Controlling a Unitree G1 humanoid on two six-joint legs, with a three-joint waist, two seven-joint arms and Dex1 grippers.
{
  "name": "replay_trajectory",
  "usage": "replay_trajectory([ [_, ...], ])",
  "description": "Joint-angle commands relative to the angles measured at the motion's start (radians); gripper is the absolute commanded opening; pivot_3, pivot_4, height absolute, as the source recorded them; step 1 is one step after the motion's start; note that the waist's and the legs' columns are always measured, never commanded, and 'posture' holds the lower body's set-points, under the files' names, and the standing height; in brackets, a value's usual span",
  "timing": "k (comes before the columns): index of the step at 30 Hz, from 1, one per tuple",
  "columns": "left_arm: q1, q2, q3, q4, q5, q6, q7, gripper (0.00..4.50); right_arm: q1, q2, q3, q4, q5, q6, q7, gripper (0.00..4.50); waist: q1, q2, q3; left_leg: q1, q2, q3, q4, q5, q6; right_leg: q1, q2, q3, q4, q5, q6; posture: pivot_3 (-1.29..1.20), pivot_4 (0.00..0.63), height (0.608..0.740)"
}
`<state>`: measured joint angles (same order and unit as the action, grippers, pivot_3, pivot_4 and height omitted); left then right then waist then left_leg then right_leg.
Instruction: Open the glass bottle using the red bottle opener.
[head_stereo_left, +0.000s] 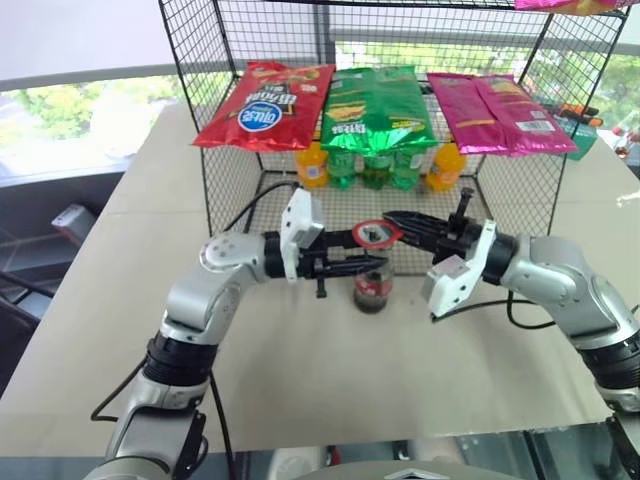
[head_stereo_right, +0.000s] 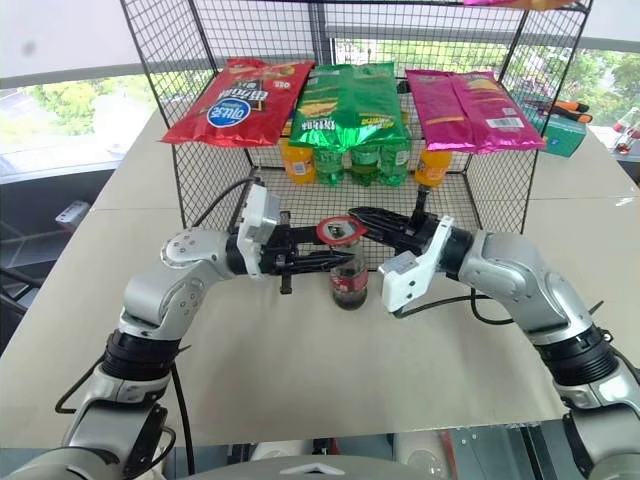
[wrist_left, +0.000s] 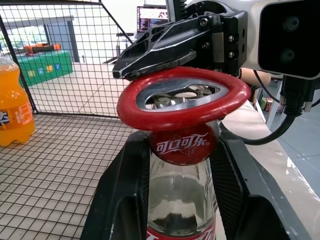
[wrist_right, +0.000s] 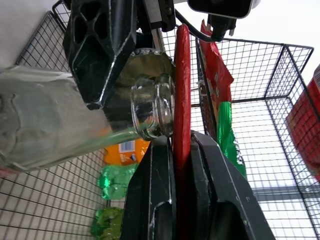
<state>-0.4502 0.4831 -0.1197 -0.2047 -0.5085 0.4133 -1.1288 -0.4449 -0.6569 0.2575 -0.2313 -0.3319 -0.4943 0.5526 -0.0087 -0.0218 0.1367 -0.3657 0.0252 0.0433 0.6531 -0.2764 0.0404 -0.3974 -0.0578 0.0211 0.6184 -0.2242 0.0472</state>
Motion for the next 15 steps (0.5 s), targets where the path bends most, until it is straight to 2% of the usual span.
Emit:
replay_trajectory([
  [1, 0.040, 0.019, -0.039, 0.017, 0.029, -0.001, -0.010, 1.18, 0.033, 0.053, -0.025, -0.085, 0.082, 0.134, 0.017, 0.00, 0.001, 0.000, 0.001, -0.001, 0.000, 0.000, 0.000, 0.000, 0.000, 0.000, -0.001, 0.000, 0.000, 0.000, 0.000, 0.00, 0.150, 0.740],
  [3, 0.050, 0.022, -0.037, 0.012, 0.027, -0.012, -0.009, 1.18, 0.063, 0.086, -0.080, -0.165, 0.168, 0.271, 0.015, 0.00, 0.003, 0.000, 0.001, -0.004, 0.000, -0.002, 0.000, 0.000, 0.000, -0.003, -0.001, -0.002, 0.000, 0.000, 0.000, 0.00, 0.150, 0.740],
  [6, 0.061, 0.023, -0.035, 0.006, 0.024, -0.034, -0.012, 1.18, 0.131, 0.117, -0.157, -0.316, 0.288, 0.520, 0.021, 0.00, 0.007, 0.000, 0.001, -0.019, -0.002, -0.002, 0.001, 0.000, 0.000, -0.017, -0.003, -0.003, 0.003, 0.001, 0.000, 0.00, 0.150, 0.740],
  [12, 0.080, 0.028, -0.033, -0.008, 0.010, -0.058, -0.012, 1.18, 0.310, 0.106, -0.281, -0.587, 0.542, 0.952, 0.028, 0.00, 0.019, 0.002, 0.002, -0.020, -0.002, -0.007, 0.000, 0.000, 0.000, -0.017, -0.003, -0.008, 0.003, 0.000, 0.000, 0.00, 0.150, 0.740],
  [15, 0.088, 0.032, -0.027, -0.016, 0.001, -0.065, -0.012, 1.18, 0.459, 0.097, -0.332, -0.675, 0.671, 1.156, 0.020, 0.00, 0.021, 0.003, 0.003, -0.020, -0.003, -0.008, 0.000, 0.000, 0.000, -0.017, -0.003, -0.009, 0.002, 0.000, 0.000, 0.00, 0.150, 0.740],
])
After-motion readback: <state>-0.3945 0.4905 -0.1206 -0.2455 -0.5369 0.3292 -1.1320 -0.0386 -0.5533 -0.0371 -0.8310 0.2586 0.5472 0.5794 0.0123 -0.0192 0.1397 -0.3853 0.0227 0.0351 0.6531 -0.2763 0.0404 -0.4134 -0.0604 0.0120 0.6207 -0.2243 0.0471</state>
